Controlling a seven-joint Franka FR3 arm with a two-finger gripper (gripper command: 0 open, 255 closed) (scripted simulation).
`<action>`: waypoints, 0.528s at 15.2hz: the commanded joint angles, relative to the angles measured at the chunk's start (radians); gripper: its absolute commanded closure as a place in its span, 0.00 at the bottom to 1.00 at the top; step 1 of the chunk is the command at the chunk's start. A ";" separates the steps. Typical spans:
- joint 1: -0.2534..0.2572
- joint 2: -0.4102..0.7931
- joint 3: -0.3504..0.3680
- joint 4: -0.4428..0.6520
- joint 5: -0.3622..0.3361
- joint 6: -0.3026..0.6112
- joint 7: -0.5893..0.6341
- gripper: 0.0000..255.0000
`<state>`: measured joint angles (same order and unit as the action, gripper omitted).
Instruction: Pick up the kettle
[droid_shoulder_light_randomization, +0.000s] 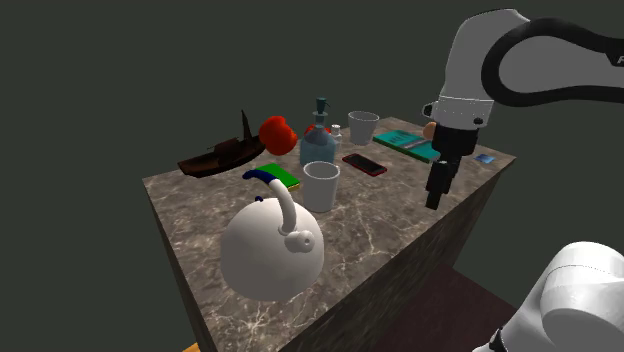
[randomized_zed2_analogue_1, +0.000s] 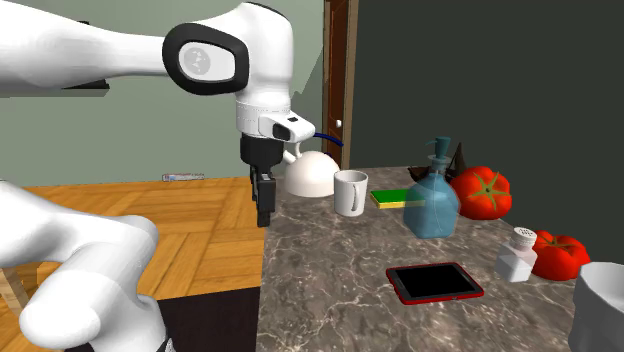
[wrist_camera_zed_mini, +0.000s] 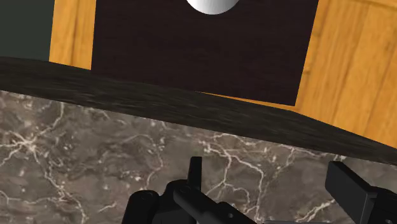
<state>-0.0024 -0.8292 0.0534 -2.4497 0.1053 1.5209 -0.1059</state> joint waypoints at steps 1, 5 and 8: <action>0.000 0.000 0.000 0.000 0.000 0.000 0.000 0.00; 0.019 0.076 0.093 0.092 0.064 -0.024 0.124 0.00; 0.026 0.146 0.160 0.173 0.103 -0.040 0.217 0.00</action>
<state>0.0212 -0.6998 0.1933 -2.2996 0.1960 1.4899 0.0797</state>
